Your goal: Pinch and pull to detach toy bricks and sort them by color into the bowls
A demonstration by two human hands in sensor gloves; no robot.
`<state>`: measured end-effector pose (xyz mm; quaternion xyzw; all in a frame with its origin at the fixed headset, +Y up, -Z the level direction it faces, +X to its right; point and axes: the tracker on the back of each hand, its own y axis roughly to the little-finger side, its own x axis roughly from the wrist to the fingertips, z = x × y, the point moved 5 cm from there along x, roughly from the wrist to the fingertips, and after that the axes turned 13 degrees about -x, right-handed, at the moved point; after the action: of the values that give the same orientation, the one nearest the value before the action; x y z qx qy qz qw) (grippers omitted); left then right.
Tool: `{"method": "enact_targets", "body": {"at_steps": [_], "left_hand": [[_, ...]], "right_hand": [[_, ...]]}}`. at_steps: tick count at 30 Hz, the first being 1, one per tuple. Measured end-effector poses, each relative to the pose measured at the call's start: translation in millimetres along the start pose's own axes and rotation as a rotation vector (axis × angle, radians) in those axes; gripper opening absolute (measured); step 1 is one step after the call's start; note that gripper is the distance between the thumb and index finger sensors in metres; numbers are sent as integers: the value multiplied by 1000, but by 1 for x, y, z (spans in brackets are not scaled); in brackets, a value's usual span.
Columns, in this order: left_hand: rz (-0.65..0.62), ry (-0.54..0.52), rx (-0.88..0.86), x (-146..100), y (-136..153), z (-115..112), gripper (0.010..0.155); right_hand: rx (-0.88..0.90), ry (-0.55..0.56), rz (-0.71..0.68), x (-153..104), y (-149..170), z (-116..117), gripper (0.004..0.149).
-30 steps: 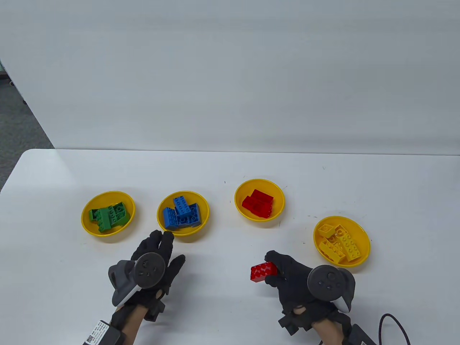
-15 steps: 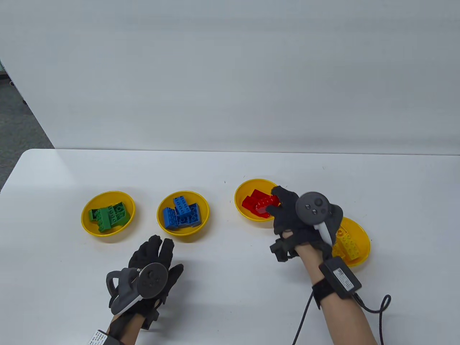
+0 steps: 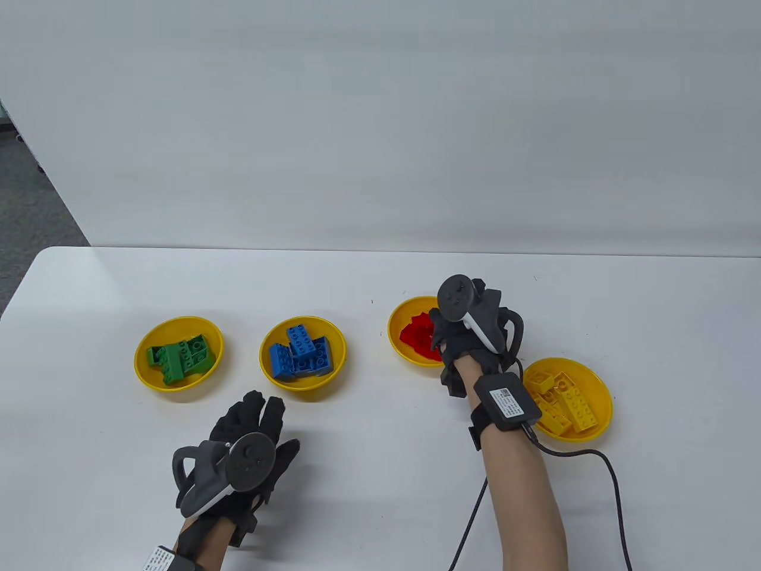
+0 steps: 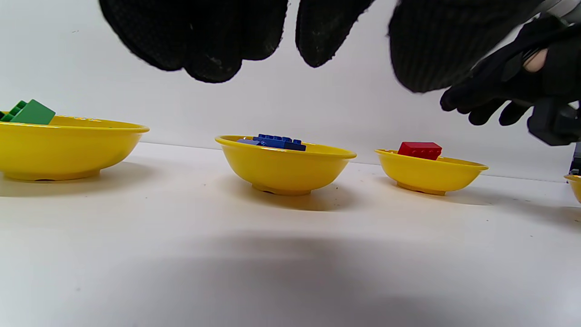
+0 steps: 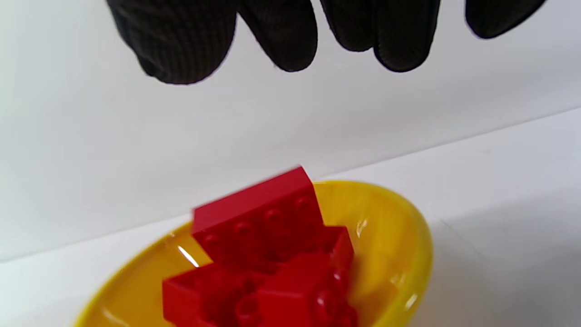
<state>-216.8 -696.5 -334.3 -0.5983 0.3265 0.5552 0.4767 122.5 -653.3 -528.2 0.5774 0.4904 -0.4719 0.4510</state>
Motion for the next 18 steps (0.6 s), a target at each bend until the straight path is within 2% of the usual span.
{"method": "enact_targets", "body": {"at_steps": [4, 6, 8, 10, 11, 14, 17, 18], "left_hand": [[-11, -9, 4, -2, -3, 2, 74], [-17, -29, 14, -4, -5, 6, 75], [-34, -49, 35, -6, -6, 11, 85], [-44, -56, 33, -8, -6, 14, 93], [-49, -60, 34, -8, -6, 16, 95], [-47, -86, 80, -11, -7, 21, 98], [-50, -94, 148, -11, -7, 22, 99], [-52, -86, 161, -10, -7, 21, 99]], "right_hand": [[68, 95, -94, -36, 8, -45, 67], [95, 177, -156, -65, 13, -72, 66], [101, 310, -241, -104, 15, -99, 66], [67, 423, -317, -139, 16, -114, 65], [50, 498, -357, -160, 17, -117, 64], [-35, 582, -454, -204, 15, -111, 60], [-169, 614, -529, -228, 12, -89, 59], [-221, 590, -571, -231, 11, -78, 62]]}}
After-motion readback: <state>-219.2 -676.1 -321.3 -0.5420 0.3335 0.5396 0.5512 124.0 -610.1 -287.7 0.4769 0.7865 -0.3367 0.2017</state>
